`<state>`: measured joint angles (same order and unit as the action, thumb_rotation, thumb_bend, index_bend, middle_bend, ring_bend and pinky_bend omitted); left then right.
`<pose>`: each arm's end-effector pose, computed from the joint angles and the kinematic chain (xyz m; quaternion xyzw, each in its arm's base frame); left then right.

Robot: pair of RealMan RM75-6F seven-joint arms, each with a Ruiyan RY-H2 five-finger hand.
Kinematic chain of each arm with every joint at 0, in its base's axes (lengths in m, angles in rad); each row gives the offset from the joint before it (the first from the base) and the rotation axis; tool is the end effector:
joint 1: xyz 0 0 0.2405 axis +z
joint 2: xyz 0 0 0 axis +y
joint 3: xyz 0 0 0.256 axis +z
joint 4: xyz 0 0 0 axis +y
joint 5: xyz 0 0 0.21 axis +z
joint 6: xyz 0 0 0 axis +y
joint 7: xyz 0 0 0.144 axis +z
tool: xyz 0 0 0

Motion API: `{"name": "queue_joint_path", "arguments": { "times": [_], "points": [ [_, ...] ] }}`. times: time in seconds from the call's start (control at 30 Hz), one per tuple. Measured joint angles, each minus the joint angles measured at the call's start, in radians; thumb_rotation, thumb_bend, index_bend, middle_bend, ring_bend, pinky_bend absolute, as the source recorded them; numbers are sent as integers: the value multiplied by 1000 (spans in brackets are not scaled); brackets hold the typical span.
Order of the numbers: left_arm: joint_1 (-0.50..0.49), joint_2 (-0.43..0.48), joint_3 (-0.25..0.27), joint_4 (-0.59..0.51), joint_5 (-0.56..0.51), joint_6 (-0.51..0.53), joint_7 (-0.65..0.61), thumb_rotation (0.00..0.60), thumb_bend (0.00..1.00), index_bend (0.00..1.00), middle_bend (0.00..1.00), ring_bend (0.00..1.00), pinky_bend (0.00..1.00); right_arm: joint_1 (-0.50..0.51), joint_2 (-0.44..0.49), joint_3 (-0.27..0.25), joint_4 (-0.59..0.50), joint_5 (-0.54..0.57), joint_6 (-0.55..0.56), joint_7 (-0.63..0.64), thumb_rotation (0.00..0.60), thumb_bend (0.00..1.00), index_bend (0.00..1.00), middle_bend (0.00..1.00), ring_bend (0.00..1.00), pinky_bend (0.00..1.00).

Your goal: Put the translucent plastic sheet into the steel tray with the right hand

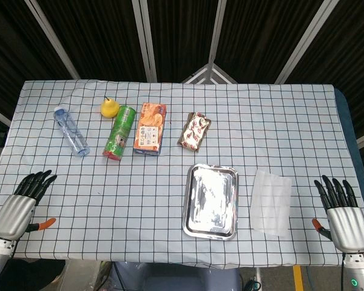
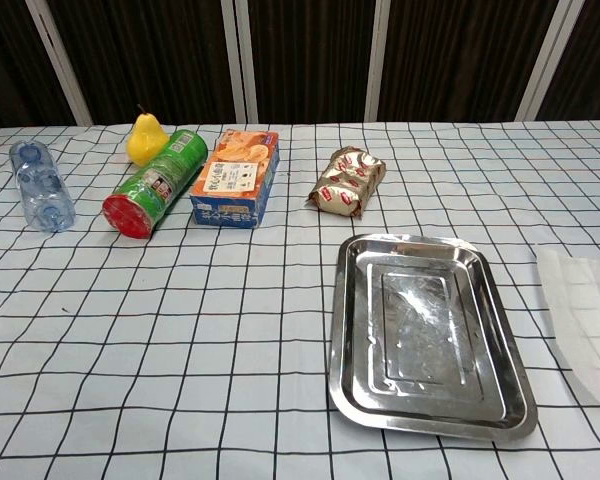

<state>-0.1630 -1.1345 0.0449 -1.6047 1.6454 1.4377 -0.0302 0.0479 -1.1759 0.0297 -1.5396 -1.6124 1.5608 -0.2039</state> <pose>-0.2890 0.1812 0.1281 -0.6707 -0.3817 -0.3987 0.4954 -0.3090 -0.1651 0.1480 0.6443 -0.2904 0.3494 0.6152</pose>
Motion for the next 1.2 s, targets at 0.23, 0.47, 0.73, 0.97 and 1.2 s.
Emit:
{"name": "queue_joint_path", "arguments": {
  "times": [0.23, 0.47, 0.73, 0.97, 1.2],
  "points": [
    [1, 1, 0, -1, 1, 1, 0, 600, 6, 0, 0, 0, 0, -1, -2, -2, 2, -6, 4, 0, 600, 244, 0, 0, 0, 0],
    [0, 0, 0, 3, 2, 2, -2, 600, 6, 0, 0, 0, 0, 3, -9, -23, 7, -50, 1, 5, 600, 244, 0, 0, 0, 0],
    [-3, -3, 0, 5, 8, 1, 1, 600, 6, 0, 0, 0, 0, 11, -62, -85, 15, -90, -78, -50, 600, 243, 25, 0, 0, 0],
    [-4, -2, 1, 7, 6, -3, -3, 600, 6, 0, 0, 0, 0, 25, -126, -97, 59, -90, -133, -118, 600, 243, 174, 0, 0, 0],
    [-2, -1, 2, 5, 9, 3, -4, 600, 6, 0, 0, 0, 0, 28, -185, -101, 134, -75, -158, -147, 600, 243, 188, 0, 0, 0]
  ]
}}
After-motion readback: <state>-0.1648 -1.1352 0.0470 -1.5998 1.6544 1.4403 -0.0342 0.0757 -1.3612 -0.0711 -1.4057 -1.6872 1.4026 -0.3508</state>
